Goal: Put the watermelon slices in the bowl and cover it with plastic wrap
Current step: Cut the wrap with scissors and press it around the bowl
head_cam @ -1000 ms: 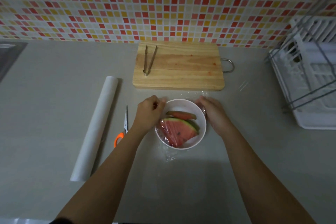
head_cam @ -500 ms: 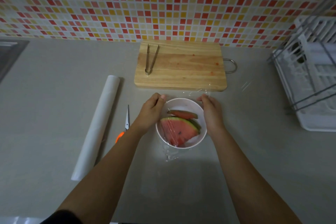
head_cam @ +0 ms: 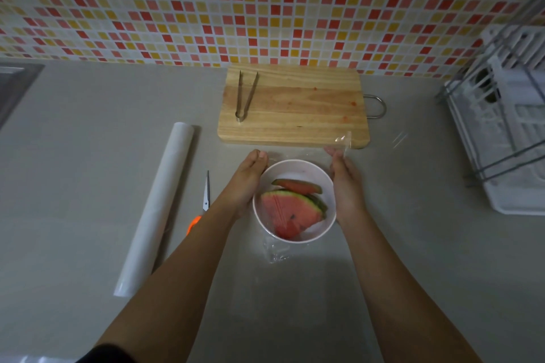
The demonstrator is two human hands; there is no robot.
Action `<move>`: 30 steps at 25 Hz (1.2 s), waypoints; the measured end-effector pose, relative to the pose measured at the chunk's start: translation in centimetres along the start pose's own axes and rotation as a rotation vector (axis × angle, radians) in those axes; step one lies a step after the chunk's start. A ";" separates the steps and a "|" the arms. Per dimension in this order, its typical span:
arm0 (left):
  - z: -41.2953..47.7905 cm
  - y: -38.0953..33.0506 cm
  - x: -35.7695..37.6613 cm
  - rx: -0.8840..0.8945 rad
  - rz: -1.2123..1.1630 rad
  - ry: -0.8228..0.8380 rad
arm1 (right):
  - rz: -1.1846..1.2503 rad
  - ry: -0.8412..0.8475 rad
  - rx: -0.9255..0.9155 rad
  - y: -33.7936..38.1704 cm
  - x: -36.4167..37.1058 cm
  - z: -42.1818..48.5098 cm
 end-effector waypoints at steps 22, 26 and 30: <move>0.3 0.5 0.0 -0.062 -0.115 -0.296 | -0.237 -0.089 0.096 0.0 0.1 1.0; 0.1 0.1 -0.2 -0.016 0.109 -0.252 | -0.440 -0.073 0.107 0.0 -0.3 1.0; 0.4 0.4 -0.8 -0.120 0.070 -0.152 | -0.453 -0.212 0.226 0.6 -3.2 0.4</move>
Point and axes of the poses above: each hand's wrist, its own z-axis towards the middle knuckle, its own x-axis out of the palm, y = z × x, the point moved 6 cm from there along z, towards the middle knuckle, and after that the axes turned 11 degrees about -z, right-handed, at the moved point
